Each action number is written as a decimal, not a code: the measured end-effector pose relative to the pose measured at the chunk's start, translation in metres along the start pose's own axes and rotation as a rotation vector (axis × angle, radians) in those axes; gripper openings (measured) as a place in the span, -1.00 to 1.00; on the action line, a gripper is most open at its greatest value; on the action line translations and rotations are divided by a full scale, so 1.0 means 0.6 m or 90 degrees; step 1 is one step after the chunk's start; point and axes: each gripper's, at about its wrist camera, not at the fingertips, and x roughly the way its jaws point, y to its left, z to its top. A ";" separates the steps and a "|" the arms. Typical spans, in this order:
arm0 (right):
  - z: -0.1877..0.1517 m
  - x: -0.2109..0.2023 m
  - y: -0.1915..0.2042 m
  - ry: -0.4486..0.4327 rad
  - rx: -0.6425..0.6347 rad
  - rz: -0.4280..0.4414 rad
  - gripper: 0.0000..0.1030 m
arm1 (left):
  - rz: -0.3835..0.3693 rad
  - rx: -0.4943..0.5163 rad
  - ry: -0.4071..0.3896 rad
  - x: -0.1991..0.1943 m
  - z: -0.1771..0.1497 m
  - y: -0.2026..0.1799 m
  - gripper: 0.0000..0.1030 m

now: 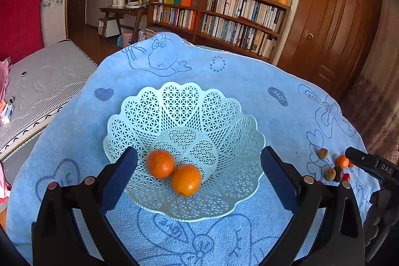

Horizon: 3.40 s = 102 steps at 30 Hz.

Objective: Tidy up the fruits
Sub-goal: 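Grasp the dark brown avocado with the left tool while the right tool grasps an orange, then lift the avocado into the basket and open the left tool while the right holds its orange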

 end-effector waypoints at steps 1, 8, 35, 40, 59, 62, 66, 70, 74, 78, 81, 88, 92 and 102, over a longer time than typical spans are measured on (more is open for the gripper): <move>0.003 -0.003 -0.017 -0.001 0.015 -0.005 0.40 | -0.004 0.008 0.003 0.000 -0.003 -0.008 0.94; 0.020 -0.025 -0.105 -0.024 0.083 -0.057 0.41 | -0.035 0.049 0.029 0.008 -0.025 -0.056 0.94; 0.054 0.071 -0.210 -0.015 0.100 -0.245 0.16 | -0.067 0.169 0.090 0.055 -0.077 -0.179 0.94; 0.044 0.082 -0.227 -0.008 0.109 -0.243 0.06 | -0.037 0.216 0.078 0.067 -0.089 -0.206 0.94; 0.036 0.080 -0.226 -0.025 0.100 -0.243 0.06 | -0.119 0.306 0.114 0.101 -0.126 -0.288 0.51; 0.036 0.078 -0.226 -0.027 0.102 -0.242 0.05 | -0.149 0.290 0.144 0.119 -0.129 -0.289 0.17; 0.036 0.076 -0.227 -0.030 0.105 -0.237 0.05 | -0.174 0.274 0.168 0.135 -0.136 -0.286 -0.05; 0.036 0.074 -0.232 -0.032 0.115 -0.230 -0.01 | -0.183 0.262 0.159 0.133 -0.133 -0.283 -0.19; 0.037 0.070 -0.239 -0.030 0.125 -0.221 -0.21 | -0.180 0.266 0.152 0.127 -0.135 -0.281 -0.19; 0.038 0.069 -0.242 -0.030 0.129 -0.215 -0.22 | -0.182 0.272 0.144 0.119 -0.136 -0.283 -0.19; 0.038 0.068 -0.240 -0.031 0.124 -0.217 -0.23 | -0.185 0.265 0.137 0.111 -0.134 -0.279 -0.19; 0.037 0.057 -0.239 -0.047 0.129 -0.216 -0.23 | -0.181 0.248 0.108 0.091 -0.119 -0.267 -0.19; 0.038 0.050 -0.234 -0.061 0.122 -0.223 -0.23 | -0.170 0.236 0.080 0.075 -0.105 -0.256 -0.19; 0.036 0.048 -0.226 -0.065 0.112 -0.226 -0.23 | -0.107 0.172 0.017 0.040 -0.056 -0.183 -0.19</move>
